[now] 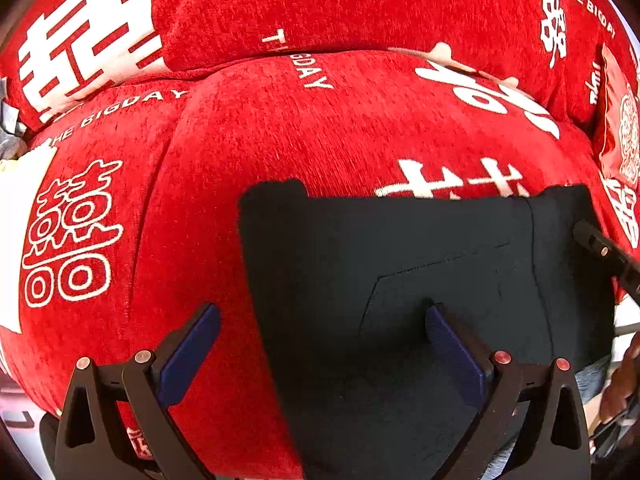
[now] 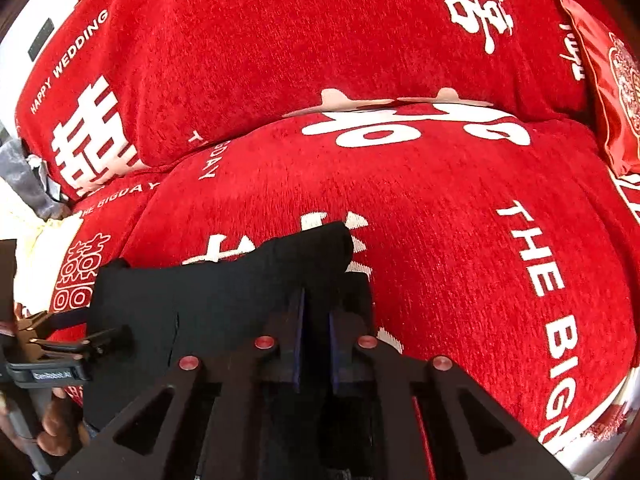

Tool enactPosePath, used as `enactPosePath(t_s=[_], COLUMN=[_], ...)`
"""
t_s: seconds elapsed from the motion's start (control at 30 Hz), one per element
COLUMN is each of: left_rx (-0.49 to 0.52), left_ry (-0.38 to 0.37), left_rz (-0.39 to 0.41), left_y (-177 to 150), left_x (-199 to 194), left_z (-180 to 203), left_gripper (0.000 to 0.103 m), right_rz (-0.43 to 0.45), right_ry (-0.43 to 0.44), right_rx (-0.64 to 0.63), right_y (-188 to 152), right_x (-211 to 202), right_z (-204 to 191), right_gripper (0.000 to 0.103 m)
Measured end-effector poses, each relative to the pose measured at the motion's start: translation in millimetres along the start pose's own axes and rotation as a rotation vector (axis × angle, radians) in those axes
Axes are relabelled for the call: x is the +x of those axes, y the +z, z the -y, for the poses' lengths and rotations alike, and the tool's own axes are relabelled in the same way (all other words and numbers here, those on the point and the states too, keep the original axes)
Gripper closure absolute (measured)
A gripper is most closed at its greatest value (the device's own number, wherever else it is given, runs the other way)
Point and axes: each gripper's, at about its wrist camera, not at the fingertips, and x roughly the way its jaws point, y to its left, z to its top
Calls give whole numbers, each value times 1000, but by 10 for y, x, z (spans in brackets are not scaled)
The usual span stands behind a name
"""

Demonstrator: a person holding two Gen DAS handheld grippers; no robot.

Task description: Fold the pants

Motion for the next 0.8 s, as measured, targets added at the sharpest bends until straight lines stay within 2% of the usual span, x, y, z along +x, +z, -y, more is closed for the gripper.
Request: enactPosePath(t_s=[0.07,0.13,0.2,0.23,0.27,0.33,0.43,0.5,0.57,0.63,0.73,0.8], left_rx=[-13,-49,-114,-137,-148,-164,-214,-205,-167,-132,-100,-101], left_ry=[10,23,21,22,32,93,94,104,132,153,161,133], left_rz=[53,86,73,53,36,3,-8,-8,-10,-4,8,16], left_y=[57,107,167,190,200,237,256,285,305,333,328,275], left_x=[-147,-223,-198,-148,-100,30,141,184,236,245,154,39], left_z=[-76,-170,-269,-294,-298,-309,-359,-349,-285,-232,-205,-214], left_gripper=[1,1,1,1,1,1,0,0,0,0,0,0], right_rz=[12,86,167,209,223,163,71,2,-44,-47,-44,-11], right_ry=[-29,-100,-131,-127,-112,-89,-105,-145,-136,-91,-134,-168], right_rx=[-26,-71,-107,-122,-144,-216,-296,-248,-175,-137,-202,-235], right_y=[-3,-6,-9,-9,1,27,36,104,144,170,130,57], right_x=[-115,-325,-510,-575,-587,-423,-72,232,412,454,363,182], right_z=[-93,-233,-378,-469,-559,-770,-936,-804,-617,-527,-637,-722], right_gripper=[82,70,24,20,20,20,22,26,26,26,26,25])
